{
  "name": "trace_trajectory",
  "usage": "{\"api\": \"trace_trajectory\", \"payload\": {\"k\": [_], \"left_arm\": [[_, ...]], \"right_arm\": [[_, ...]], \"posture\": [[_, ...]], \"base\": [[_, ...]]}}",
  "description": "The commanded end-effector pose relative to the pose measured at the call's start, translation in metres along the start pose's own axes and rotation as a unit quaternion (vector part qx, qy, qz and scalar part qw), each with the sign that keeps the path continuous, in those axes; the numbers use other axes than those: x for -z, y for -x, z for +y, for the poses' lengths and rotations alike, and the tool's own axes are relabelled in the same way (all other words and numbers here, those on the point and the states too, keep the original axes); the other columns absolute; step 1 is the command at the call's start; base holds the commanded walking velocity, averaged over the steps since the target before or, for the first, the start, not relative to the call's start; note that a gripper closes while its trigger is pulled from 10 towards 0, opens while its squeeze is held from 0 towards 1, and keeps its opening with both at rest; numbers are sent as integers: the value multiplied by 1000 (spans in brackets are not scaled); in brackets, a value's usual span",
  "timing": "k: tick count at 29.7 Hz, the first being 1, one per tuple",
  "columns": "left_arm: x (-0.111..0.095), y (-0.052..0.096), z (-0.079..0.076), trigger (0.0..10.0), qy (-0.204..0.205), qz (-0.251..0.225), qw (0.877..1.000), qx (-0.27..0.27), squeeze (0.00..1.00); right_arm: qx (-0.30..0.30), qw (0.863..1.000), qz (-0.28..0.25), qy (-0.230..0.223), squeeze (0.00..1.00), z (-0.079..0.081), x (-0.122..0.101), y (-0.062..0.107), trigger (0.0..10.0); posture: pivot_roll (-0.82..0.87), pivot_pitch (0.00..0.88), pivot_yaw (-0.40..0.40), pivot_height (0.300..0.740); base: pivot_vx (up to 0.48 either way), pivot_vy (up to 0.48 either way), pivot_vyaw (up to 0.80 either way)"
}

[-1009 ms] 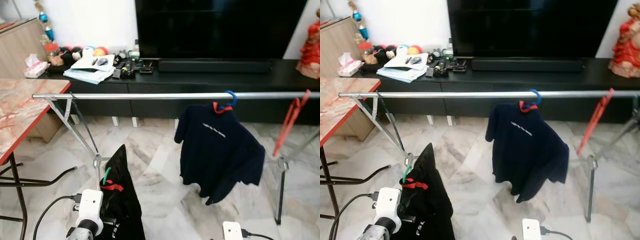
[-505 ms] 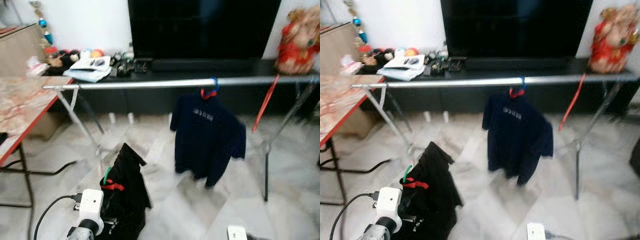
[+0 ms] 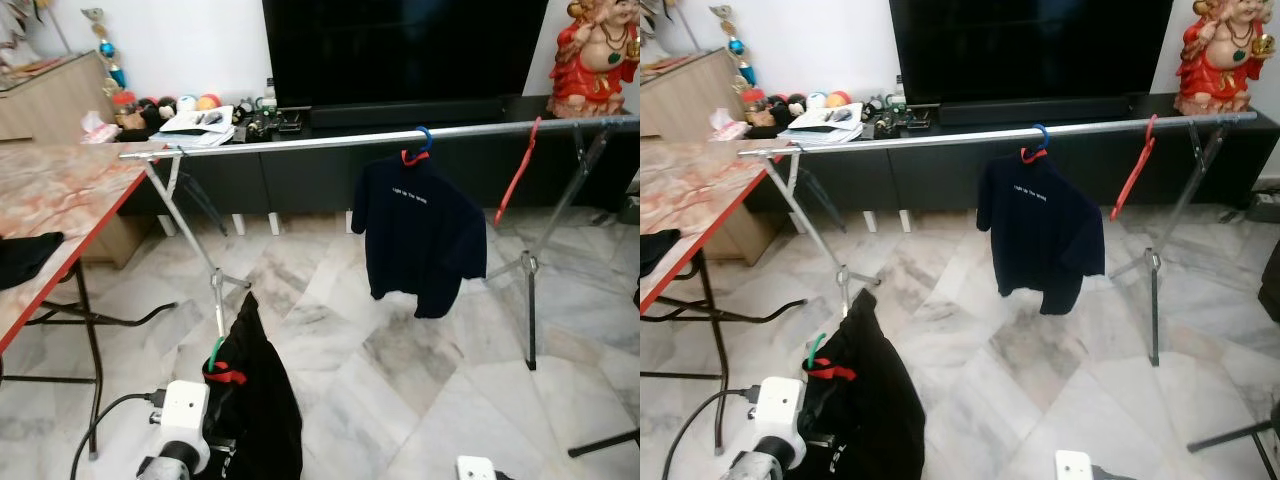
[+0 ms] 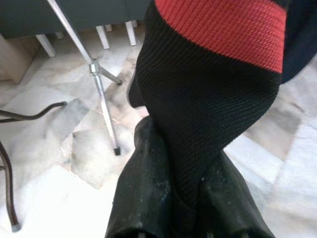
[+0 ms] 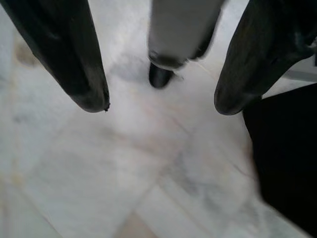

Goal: Hang hanger

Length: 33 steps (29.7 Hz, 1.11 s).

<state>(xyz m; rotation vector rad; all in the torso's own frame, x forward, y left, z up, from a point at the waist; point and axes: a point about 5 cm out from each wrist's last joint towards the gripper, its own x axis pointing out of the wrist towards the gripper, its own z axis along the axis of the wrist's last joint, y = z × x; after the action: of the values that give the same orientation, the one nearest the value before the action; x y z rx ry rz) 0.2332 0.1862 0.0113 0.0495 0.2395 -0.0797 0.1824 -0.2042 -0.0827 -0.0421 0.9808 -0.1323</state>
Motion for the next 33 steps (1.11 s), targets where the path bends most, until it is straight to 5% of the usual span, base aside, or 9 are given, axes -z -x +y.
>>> {"api": "trace_trajectory", "payload": {"k": [1, 17, 22, 29, 33], "left_arm": [[-9, -3, 8, 10000, -7, -17, 1000, -7, 0], [-9, -5, 4, 10000, -22, -7, 1000, 17, 0], [-10, -10, -3, 10000, -28, 9, 998, 60, 0], [-22, -25, -13, 10000, -66, 31, 987, 142, 0], [-34, -37, -17, 10000, -81, 29, 980, 180, 0]], "right_arm": [[-6, 1000, -2, -6, 0, 6, -2, 0, 10000], [-7, 1000, -2, -4, 0, 7, -3, -1, 10000], [-9, 1000, -7, -1, 0, 8, -7, -1, 10000], [-42, 994, -72, 65, 0, 14, -36, -2, 10000], [-107, 984, -115, 80, 0, 27, -50, 0, 10000]], "posture": [[58, 23, 68, 740], [60, 28, 68, 740], [61, 31, 69, 740], [71, 38, 74, 740], [62, 42, 68, 740]], "base": [[-307, 0, 0], [-173, 0, 0], [0, 0, 0], [0, 0, 0], [0, 0, 0]]}}
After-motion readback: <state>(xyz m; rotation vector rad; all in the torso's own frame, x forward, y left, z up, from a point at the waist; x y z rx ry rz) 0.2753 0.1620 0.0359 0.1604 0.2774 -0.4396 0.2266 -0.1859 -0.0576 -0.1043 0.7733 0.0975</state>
